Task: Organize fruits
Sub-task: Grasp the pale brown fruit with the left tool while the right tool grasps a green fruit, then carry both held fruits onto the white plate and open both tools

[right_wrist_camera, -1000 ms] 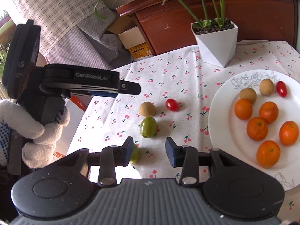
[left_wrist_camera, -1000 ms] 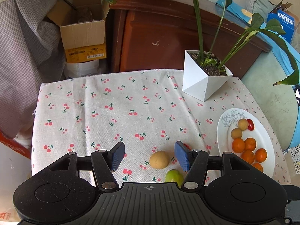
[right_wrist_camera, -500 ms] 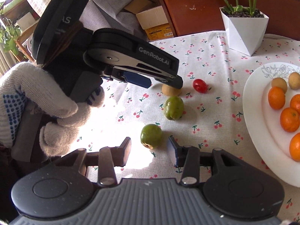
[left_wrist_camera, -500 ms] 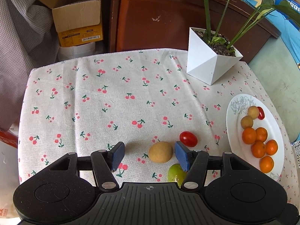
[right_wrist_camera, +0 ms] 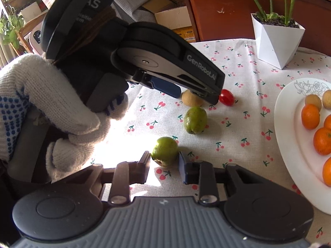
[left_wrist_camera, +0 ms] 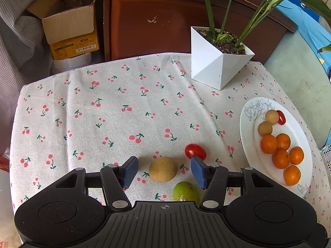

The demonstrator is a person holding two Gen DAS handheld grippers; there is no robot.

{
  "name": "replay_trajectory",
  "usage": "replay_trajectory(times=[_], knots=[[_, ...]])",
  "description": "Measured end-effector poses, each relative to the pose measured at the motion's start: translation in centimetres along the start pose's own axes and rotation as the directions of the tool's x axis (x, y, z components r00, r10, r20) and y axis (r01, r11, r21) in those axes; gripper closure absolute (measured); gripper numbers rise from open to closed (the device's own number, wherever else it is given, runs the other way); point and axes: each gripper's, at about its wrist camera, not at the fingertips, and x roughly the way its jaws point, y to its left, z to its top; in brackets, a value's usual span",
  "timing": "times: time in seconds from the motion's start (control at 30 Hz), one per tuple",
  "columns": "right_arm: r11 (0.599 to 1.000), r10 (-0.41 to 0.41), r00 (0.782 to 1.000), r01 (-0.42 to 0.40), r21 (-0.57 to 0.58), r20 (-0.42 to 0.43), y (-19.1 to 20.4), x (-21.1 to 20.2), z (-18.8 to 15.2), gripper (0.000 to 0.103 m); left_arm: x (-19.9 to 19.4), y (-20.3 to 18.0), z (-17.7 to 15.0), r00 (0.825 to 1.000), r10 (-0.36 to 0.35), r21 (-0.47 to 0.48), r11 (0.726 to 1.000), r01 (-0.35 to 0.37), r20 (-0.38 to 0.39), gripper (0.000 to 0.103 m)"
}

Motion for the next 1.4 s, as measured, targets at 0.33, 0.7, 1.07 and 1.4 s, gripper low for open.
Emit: replay_trajectory(times=[0.33, 0.7, 1.07, 1.4], knots=[[1.0, 0.007, 1.0, -0.007, 0.014, -0.001, -0.8, -0.1, 0.0, 0.074, 0.1, -0.4, -0.3, 1.0, -0.001, 0.026, 1.0, 0.001, 0.013, 0.074], [0.999, 0.01, 1.0, -0.011, 0.044, 0.025, -1.9, -1.3, 0.4, 0.074, -1.7, 0.3, 0.2, 0.995, -0.047, -0.017, 0.999, 0.048, 0.084, 0.077], [0.992, -0.024, 0.993, 0.009, 0.123, 0.114, -4.5, -4.2, 2.0, 0.074, -3.7, 1.7, 1.5, 0.985, -0.04, -0.091, 0.994, 0.056, 0.167, 0.077], [0.978, -0.096, 0.976, 0.056, 0.199, 0.195, -7.6, -7.3, 3.1, 0.074, -4.1, 0.3, 1.5, 0.979, -0.085, -0.061, 0.993, 0.098, 0.185, 0.077]])
